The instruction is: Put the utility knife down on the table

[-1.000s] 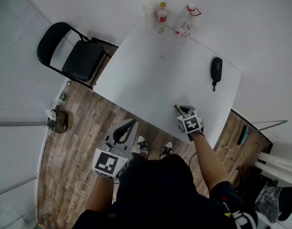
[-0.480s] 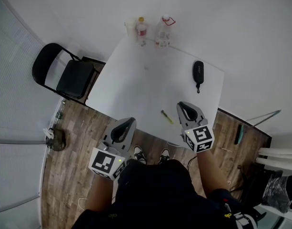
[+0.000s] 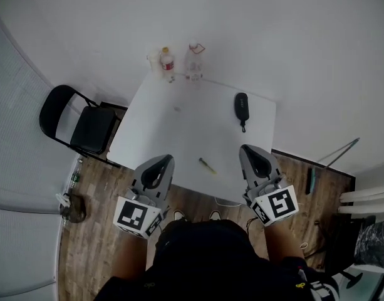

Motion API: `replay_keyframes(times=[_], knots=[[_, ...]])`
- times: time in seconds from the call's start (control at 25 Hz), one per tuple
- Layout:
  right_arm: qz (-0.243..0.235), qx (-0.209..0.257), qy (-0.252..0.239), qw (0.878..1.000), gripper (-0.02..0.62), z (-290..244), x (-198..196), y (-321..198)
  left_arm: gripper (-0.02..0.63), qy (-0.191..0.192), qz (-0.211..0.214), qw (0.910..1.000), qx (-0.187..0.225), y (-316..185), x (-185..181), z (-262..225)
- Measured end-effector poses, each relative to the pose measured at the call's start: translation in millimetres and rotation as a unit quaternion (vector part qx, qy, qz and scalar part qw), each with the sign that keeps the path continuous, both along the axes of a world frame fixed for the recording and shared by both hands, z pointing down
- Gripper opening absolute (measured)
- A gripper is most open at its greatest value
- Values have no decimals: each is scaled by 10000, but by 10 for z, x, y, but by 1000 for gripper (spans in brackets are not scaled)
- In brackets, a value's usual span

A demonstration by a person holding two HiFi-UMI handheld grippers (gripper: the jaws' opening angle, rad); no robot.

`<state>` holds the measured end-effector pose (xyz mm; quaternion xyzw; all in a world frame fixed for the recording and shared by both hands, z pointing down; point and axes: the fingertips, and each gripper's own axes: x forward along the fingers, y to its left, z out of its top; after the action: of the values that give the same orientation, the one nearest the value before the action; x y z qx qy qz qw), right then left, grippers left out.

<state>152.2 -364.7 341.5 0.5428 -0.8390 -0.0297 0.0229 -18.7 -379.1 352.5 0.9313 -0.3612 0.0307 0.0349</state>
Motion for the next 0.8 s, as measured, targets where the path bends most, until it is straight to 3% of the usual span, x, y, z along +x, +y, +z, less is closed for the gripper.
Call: replay_keyframes(times=[0.28, 0.8], knots=[[105, 56, -30, 9999, 21, -111, 229, 62, 23, -67, 101, 9998, 130, 61, 163, -76], [-188, 2, 38, 9998, 21, -72, 13, -27, 23, -89, 69, 9999, 119, 14, 107, -28]])
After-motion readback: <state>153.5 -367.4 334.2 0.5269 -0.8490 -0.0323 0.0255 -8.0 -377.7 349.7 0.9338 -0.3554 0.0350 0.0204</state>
